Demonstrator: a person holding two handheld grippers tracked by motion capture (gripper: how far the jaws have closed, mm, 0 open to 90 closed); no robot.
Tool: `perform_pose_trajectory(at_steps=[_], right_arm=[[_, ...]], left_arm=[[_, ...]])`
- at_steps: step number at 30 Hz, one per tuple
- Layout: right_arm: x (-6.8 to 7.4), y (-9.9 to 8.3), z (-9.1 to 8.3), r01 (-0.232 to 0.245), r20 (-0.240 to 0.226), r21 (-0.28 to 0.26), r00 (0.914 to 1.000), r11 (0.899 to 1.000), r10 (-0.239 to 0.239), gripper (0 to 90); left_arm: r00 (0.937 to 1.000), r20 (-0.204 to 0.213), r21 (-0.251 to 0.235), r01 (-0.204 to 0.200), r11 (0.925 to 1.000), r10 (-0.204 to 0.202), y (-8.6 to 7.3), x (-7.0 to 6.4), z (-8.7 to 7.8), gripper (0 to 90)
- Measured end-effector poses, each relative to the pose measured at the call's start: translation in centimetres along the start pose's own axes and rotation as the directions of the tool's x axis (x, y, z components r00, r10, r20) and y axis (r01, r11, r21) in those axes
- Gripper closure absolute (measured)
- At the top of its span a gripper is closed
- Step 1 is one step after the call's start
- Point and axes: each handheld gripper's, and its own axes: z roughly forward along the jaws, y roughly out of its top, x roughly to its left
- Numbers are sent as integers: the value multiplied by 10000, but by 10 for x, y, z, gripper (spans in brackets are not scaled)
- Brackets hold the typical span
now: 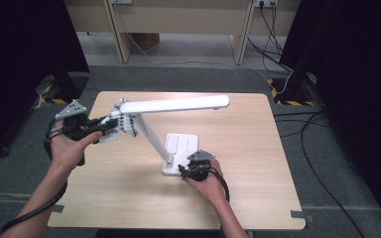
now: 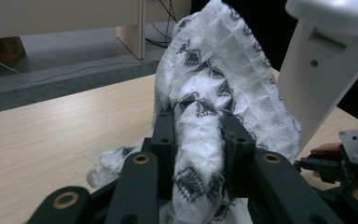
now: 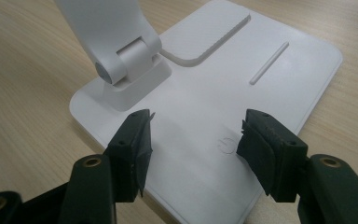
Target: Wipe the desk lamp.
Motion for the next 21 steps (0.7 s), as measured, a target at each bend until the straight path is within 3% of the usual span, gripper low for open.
perform_pose_trajectory(at_steps=[21], right_arm=[[0,0,0,-4,25,37,10000,10000,4,432]], left_arm=[[9986,-520,-624,-157,9979,124,30,-2,-17,703]])
